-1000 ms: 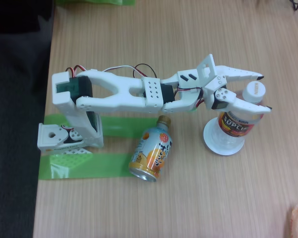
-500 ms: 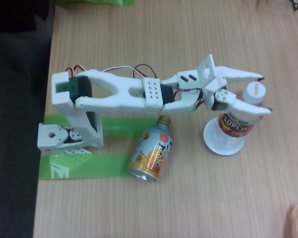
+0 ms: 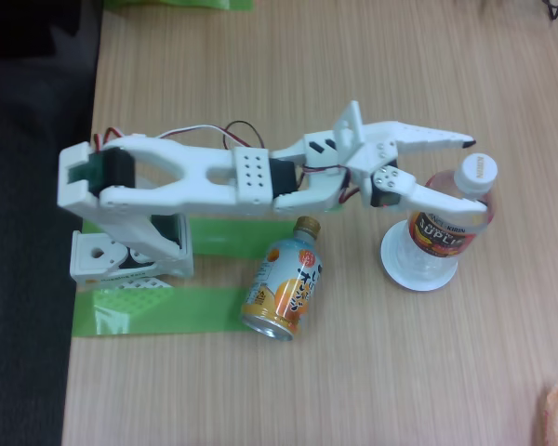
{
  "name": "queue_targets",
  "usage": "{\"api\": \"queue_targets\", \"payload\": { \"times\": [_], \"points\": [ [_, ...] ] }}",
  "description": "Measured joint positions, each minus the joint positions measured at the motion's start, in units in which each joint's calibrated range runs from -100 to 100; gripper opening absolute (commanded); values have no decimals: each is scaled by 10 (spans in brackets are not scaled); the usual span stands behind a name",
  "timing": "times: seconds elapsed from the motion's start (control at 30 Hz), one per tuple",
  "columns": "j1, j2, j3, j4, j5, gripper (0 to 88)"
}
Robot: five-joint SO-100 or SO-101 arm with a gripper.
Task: Pick up the plastic bottle and stand it up on the white place
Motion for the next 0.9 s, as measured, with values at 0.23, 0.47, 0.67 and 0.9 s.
{"api": "queue_targets", "payload": {
  "times": [0.23,0.47,0.67,0.9],
  "points": [
    [4,-131,64,0,2,321],
    [4,-322,152,1,78,320],
    [3,-478,238,1,246,317],
    [24,-578,266,1,435,314]
  ]
}}
